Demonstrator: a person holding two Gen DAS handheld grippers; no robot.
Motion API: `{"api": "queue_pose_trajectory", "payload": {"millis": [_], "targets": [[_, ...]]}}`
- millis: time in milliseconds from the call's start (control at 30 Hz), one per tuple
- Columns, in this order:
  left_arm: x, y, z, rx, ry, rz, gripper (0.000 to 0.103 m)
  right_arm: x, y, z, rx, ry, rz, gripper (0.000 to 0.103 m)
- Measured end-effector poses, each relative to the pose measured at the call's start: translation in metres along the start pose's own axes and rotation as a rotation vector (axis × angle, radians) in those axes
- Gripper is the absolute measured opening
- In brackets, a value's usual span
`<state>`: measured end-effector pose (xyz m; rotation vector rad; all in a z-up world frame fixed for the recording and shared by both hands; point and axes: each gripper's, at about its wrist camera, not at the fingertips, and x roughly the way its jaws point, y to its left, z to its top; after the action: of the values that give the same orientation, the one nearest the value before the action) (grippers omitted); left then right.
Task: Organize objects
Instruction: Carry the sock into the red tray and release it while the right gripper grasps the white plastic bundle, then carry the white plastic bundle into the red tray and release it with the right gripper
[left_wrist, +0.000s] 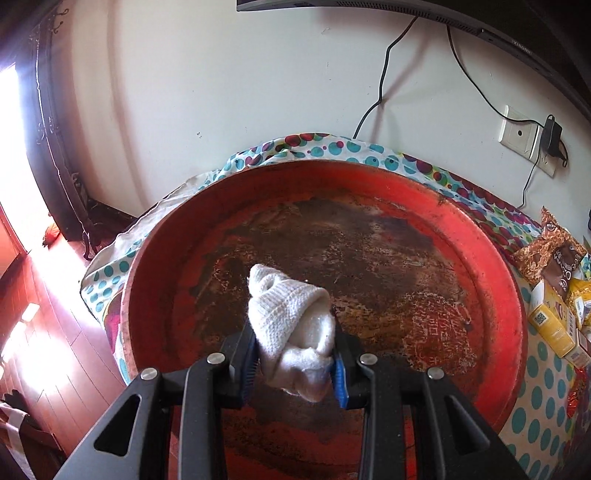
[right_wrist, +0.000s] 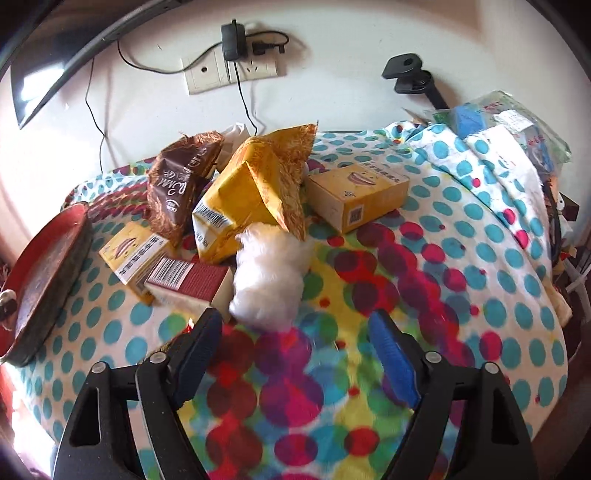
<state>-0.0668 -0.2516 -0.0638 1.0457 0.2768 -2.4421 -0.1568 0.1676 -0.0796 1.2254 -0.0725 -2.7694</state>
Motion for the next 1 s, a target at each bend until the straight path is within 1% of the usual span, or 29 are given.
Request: {"api": "queue_pose_trajectory", "payload": {"millis": [33, 100, 167, 200, 233, 300, 333, 367, 400, 433, 467, 533, 733, 833, 1000], "targets": [[0.001, -0.003, -0.001, 0.004, 0.005, 0.000, 0.033, 0.005, 0.001, 0.005, -0.001, 0.006, 0.011, 0.070], [0.004, -0.004, -0.004, 0.011, 0.011, 0.010, 0.034, 0.011, 0.003, 0.011, -0.001, 0.008, 0.002, 0.070], [0.008, -0.004, -0.007, 0.004, 0.028, -0.004, 0.035, 0.019, 0.005, 0.015, -0.002, 0.031, 0.011, 0.060], [0.010, -0.004, -0.008, 0.002, 0.031, -0.009, 0.037, 0.023, 0.005, 0.017, -0.004, 0.048, 0.011, 0.049], [0.010, -0.006, -0.009, 0.004, 0.034, -0.010, 0.037, 0.024, 0.007, 0.018, -0.010, 0.047, -0.007, 0.044], [0.011, -0.009, -0.010, 0.009, 0.033, -0.010, 0.046, 0.026, 0.007, 0.018, -0.010, 0.047, 0.001, 0.040], [0.010, -0.010, -0.010, 0.008, 0.029, -0.019, 0.049, 0.025, 0.008, 0.017, -0.010, 0.044, 0.000, 0.038], [0.008, -0.011, -0.009, 0.010, 0.021, -0.027, 0.060, 0.025, 0.007, 0.016, -0.007, 0.041, 0.005, 0.038], [0.006, -0.012, -0.009, 0.018, 0.012, -0.032, 0.077, 0.024, 0.006, 0.016, -0.003, 0.039, 0.012, 0.036], [0.004, -0.014, -0.009, 0.027, 0.005, -0.025, 0.086, 0.023, 0.005, 0.016, -0.001, 0.038, 0.013, 0.036], [0.001, -0.015, -0.009, 0.033, -0.008, -0.010, 0.092, 0.022, 0.005, 0.016, 0.001, 0.036, 0.015, 0.036], [-0.006, -0.016, -0.008, 0.030, -0.033, -0.016, 0.092, 0.021, 0.004, 0.015, 0.004, 0.035, 0.016, 0.035], [-0.030, -0.009, -0.011, 0.031, -0.066, -0.018, 0.092, 0.010, -0.003, 0.011, 0.015, 0.013, 0.014, 0.035], [-0.040, 0.000, -0.016, 0.035, -0.062, -0.013, 0.092, -0.001, -0.006, 0.011, 0.016, -0.006, 0.015, 0.035], [-0.050, 0.014, -0.023, -0.014, -0.035, -0.047, 0.092, -0.017, 0.004, 0.012, -0.007, -0.036, 0.030, 0.035]]}}
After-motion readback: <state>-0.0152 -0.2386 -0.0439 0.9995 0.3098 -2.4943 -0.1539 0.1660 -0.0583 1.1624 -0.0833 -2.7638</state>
